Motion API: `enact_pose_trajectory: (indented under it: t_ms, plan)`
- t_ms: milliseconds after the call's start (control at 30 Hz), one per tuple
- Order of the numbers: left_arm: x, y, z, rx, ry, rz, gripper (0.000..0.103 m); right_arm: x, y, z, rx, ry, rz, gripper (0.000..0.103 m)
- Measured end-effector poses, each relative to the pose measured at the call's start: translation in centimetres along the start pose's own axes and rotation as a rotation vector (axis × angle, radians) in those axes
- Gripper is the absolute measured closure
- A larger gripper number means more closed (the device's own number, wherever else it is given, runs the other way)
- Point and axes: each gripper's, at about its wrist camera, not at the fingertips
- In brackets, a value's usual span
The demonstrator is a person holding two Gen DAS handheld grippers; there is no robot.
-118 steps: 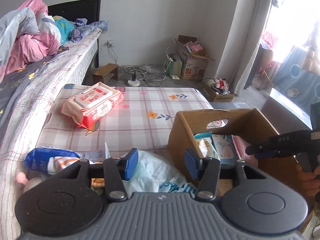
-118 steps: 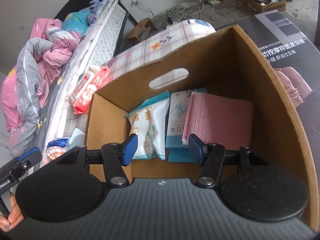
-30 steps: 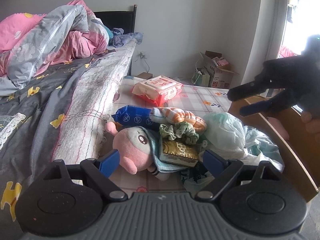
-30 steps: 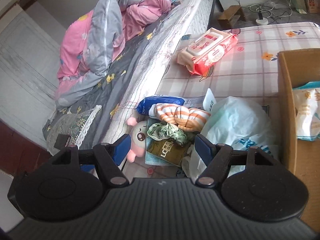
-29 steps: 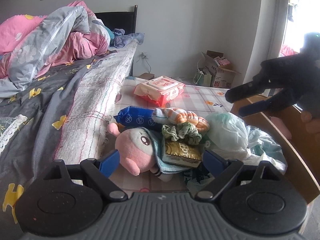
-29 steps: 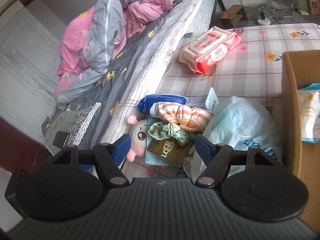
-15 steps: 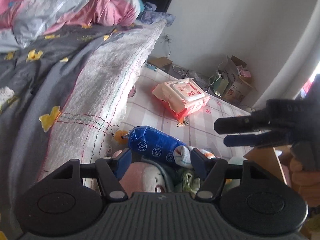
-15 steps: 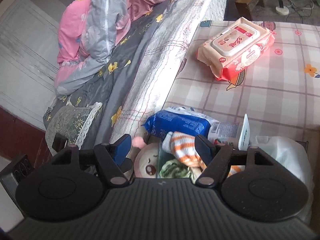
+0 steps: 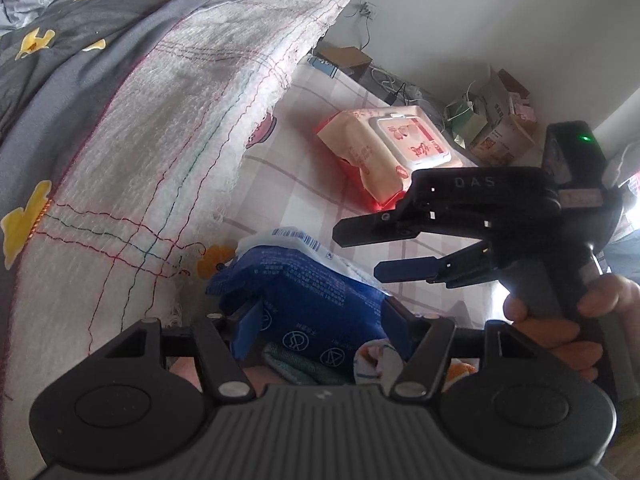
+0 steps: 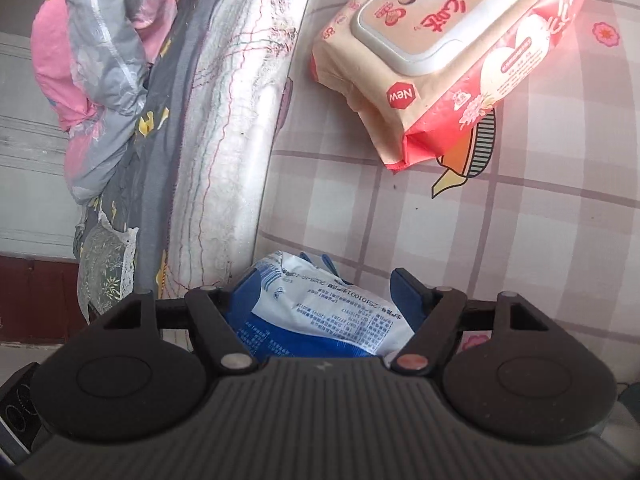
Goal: Organize soft objects
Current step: 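Reach the right tool to the blue-and-white cotton-pad bag on the pile, then close the right tool on the cotton-pad bag and lift it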
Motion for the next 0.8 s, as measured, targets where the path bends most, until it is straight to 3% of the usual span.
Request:
enact_pose_trajectory:
  t_ms: [167, 333, 467, 533, 633, 667, 800]
  plan:
    - [-1.1, 1.3, 0.5, -0.051, -0.053, 0.007, 0.038, 0.5, 2.3, 0.2, -0.063, -0.012, 0.0, 0.025]
    - [-1.5, 2.0, 1.0, -0.076, -0.073, -0.001, 0.033, 0.8, 1.4, 1.1, -0.01, -0.013, -0.002, 0.025]
    - [-1.0, 2.8, 1.3, -0.088, -0.072, -0.005, 0.032, 1.4, 2.5, 1.1, -0.089, 0.017, 0.062, 0.023]
    - [-0.7, 3.2, 1.5, -0.085, -0.07, -0.01, 0.033, 0.7, 2.6, 0.9, -0.087, -0.018, 0.052, 0.023]
    - [0.0, 3.1, 1.8, -0.046, -0.055, 0.005, 0.033, 0.1, 2.7, 0.7, -0.081, -0.058, 0.053, 0.032]
    - [0.3, 3.0, 2.0, -0.028, -0.043, 0.006, 0.033, 0.0, 2.6, 0.7, -0.078, -0.068, 0.05, 0.041]
    - [1.3, 2.0, 2.6, 0.016, -0.002, -0.027, 0.034, -0.2, 2.1, 0.6, -0.059, -0.08, 0.09, 0.051]
Point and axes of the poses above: each gripper's, at about its wrist camera, not at the fingertips, and y roughly the way its jaws point, x to its right, z to its top, and after that the axes turned 3 degrees about -z, right-handed
